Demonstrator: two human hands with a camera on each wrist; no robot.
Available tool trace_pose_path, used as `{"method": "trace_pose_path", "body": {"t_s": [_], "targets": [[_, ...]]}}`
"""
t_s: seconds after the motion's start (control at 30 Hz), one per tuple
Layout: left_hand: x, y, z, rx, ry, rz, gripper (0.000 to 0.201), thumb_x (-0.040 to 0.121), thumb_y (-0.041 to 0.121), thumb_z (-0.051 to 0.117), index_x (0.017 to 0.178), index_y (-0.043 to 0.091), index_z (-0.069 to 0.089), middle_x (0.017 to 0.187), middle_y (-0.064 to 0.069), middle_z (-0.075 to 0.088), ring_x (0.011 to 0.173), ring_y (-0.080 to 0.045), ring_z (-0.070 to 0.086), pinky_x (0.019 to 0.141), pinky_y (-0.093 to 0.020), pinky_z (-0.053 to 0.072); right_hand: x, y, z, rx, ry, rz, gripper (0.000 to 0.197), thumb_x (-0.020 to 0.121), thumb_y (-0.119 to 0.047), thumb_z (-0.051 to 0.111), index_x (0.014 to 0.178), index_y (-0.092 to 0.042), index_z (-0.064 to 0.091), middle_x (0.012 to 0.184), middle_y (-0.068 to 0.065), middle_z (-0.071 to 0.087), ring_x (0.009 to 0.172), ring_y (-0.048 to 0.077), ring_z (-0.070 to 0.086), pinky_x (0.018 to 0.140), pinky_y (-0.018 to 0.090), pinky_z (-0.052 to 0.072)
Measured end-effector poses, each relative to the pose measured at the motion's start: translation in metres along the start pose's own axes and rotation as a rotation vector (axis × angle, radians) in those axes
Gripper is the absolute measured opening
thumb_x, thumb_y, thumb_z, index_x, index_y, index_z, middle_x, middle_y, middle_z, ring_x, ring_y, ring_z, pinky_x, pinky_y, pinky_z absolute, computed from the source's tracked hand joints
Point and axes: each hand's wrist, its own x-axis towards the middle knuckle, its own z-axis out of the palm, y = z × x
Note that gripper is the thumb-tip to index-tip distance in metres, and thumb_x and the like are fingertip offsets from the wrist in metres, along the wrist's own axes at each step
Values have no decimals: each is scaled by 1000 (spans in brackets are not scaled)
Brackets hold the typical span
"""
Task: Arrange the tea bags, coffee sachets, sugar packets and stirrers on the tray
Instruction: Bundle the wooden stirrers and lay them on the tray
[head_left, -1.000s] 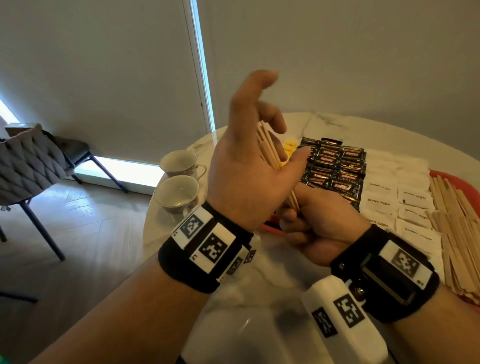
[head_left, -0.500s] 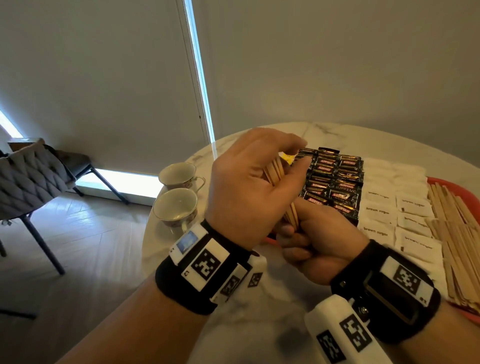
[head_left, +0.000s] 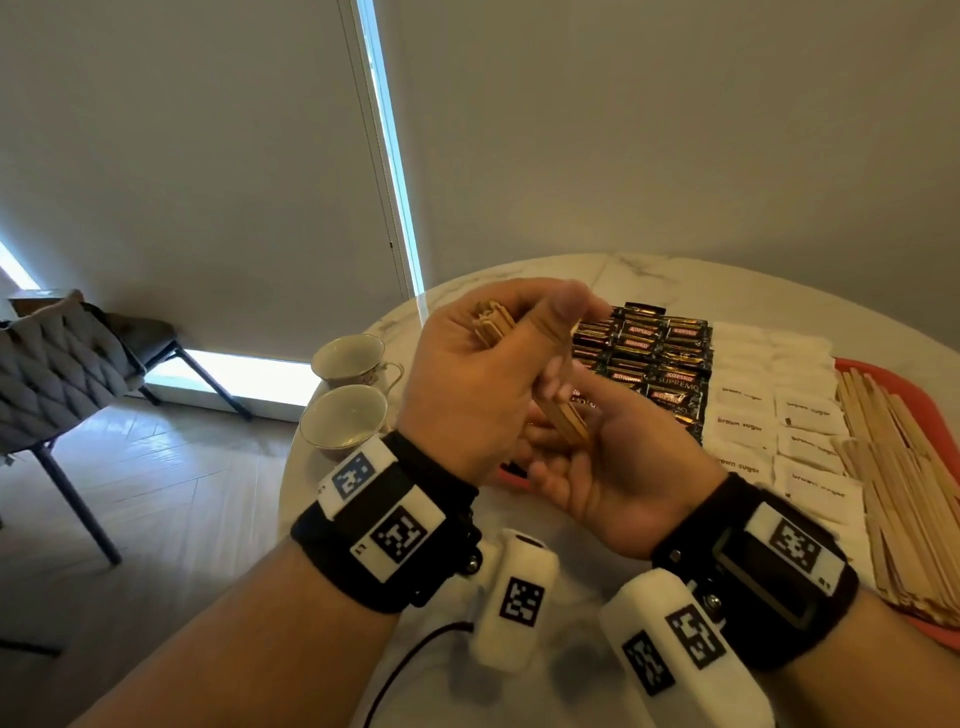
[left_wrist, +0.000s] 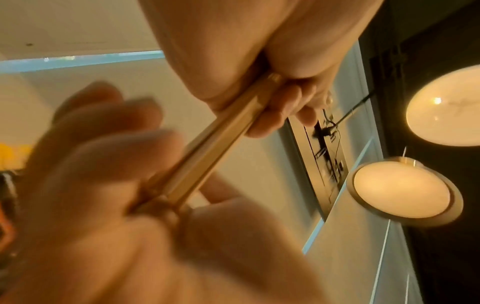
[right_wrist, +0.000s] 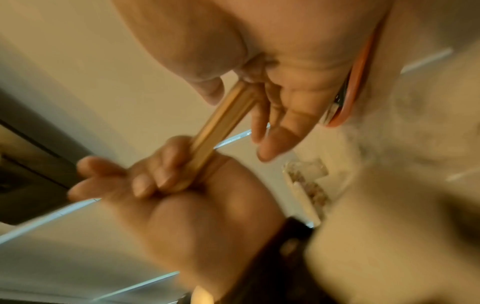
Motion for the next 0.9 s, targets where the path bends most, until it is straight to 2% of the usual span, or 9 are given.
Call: {"method": "trace_pose_path", "body": {"t_s": [0.07, 0.1, 0.2, 0.27, 0.33, 0.5, 0.63, 0.73, 0.9], "targets": [[-3, 1, 0, 102, 13, -7, 24, 91, 37, 71, 98, 16, 78, 57, -2, 56, 55, -28, 55, 61, -37, 51, -2, -1, -2, 43, -64, -4, 52, 102, -50, 46, 81, -10, 72, 96, 16, 68, 82, 26, 68, 65, 32, 62], [-4, 3, 0, 143, 25, 13, 25, 93, 33, 70, 109, 15, 76, 59, -3, 59, 56, -28, 59, 63, -39, 54, -3, -2, 0, 24, -72, -8, 49, 101, -46, 47, 78, -10, 72, 94, 16, 67, 76, 24, 67, 63, 30, 61], [-2, 14, 6, 249, 123, 176, 47, 99, 15, 69, 142, 24, 52, 69, -9, 65, 55, -29, 67, 60, -47, 62, -10, -5, 10, -83, -44, 20, 29, 88, -33, 56, 79, -9, 67, 68, 6, 52, 46, 8, 43, 40, 16, 37], [1, 22, 11, 309, 173, 290, 57, 96, 9, 72, 145, 23, 47, 76, -12, 65, 53, -29, 68, 55, -49, 62, -14, -9, 15, -107, -59, 56, 23, 88, -31, 56, 77, -12, 59, 58, -2, 39, 41, 4, 23, 37, 15, 20], [3, 27, 16, 349, 168, 349, 52, 93, 7, 76, 139, 16, 53, 78, -12, 64, 55, -25, 70, 54, -47, 61, -19, -14, 16, -99, -68, 61, 23, 91, -29, 55, 74, -14, 55, 56, -5, 31, 46, 5, 12, 38, 16, 13], [3, 23, 32, 394, 169, 411, 67, 88, 11, 81, 143, 21, 43, 85, -5, 68, 58, -22, 72, 55, -37, 60, -36, -18, 6, -56, -29, 33, 35, 101, -33, 51, 72, -15, 57, 54, -8, 27, 41, 5, 17, 36, 16, 16], [8, 11, 51, 338, 152, 296, 36, 91, 17, 78, 123, 11, 61, 77, -3, 68, 56, -26, 71, 55, -46, 62, -50, -24, -5, -60, 37, -12, 37, 102, -35, 50, 72, -15, 57, 53, -9, 27, 39, 4, 18, 36, 16, 14], [24, 3, 64, 294, 141, 191, 21, 96, 25, 72, 106, 8, 63, 70, -3, 66, 51, -22, 65, 57, -43, 63, -63, -31, -15, -138, 83, -99, 44, 104, -44, 48, 77, -13, 62, 55, -6, 32, 42, 6, 21, 39, 18, 17], [66, -23, 95, 166, 99, -130, 7, 104, 21, 63, 105, 14, 65, 67, 1, 63, 47, -12, 57, 59, -34, 61, -82, -62, -32, -701, 317, -444, 46, 105, -45, 47, 89, -12, 75, 77, 7, 73, 65, 20, 60, 64, 35, 48]]}}
